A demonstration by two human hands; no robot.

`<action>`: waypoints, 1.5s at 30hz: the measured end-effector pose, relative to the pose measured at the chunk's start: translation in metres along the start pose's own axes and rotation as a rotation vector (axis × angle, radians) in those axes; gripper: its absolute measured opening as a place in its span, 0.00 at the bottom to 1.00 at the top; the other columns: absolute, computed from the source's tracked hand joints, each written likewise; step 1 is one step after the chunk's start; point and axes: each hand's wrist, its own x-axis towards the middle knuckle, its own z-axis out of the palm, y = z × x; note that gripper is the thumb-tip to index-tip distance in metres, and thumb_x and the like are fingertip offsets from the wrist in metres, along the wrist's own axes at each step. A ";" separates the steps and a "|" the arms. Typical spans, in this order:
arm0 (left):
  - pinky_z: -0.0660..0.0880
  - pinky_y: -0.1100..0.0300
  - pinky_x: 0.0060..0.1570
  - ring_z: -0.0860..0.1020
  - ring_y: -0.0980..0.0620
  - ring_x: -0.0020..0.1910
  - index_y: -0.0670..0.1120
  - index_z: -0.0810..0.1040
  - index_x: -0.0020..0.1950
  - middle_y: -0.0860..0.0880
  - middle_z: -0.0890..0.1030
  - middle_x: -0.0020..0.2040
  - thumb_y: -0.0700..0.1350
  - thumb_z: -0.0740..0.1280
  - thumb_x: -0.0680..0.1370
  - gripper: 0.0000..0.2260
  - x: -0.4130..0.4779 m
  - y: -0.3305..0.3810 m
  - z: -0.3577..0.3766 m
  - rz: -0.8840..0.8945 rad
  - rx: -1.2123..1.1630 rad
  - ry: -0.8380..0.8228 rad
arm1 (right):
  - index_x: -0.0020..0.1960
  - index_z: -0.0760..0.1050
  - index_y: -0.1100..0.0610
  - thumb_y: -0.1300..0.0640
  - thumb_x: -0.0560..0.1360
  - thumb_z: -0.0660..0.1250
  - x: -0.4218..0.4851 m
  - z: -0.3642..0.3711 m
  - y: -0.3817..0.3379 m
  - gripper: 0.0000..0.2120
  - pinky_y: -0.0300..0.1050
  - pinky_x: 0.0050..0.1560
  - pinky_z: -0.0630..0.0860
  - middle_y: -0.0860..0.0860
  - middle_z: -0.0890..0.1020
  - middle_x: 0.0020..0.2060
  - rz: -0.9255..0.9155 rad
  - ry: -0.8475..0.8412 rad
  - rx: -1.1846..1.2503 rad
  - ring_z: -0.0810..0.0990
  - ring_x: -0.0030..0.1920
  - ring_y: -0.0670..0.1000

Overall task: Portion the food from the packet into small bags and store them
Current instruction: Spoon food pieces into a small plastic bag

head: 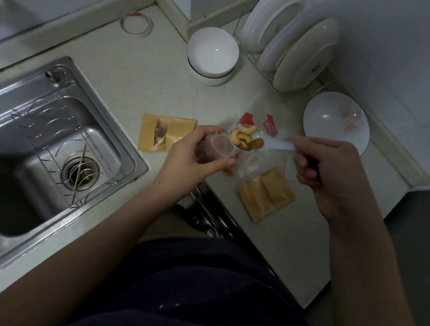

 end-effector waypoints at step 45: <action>0.76 0.57 0.40 0.81 0.46 0.48 0.42 0.78 0.55 0.44 0.81 0.51 0.53 0.72 0.72 0.18 0.113 -0.080 -0.006 -0.409 0.437 0.187 | 0.45 0.85 0.48 0.59 0.77 0.66 -0.045 -0.001 0.034 0.10 0.34 0.25 0.60 0.47 0.69 0.25 -0.234 0.389 -0.009 0.64 0.26 0.44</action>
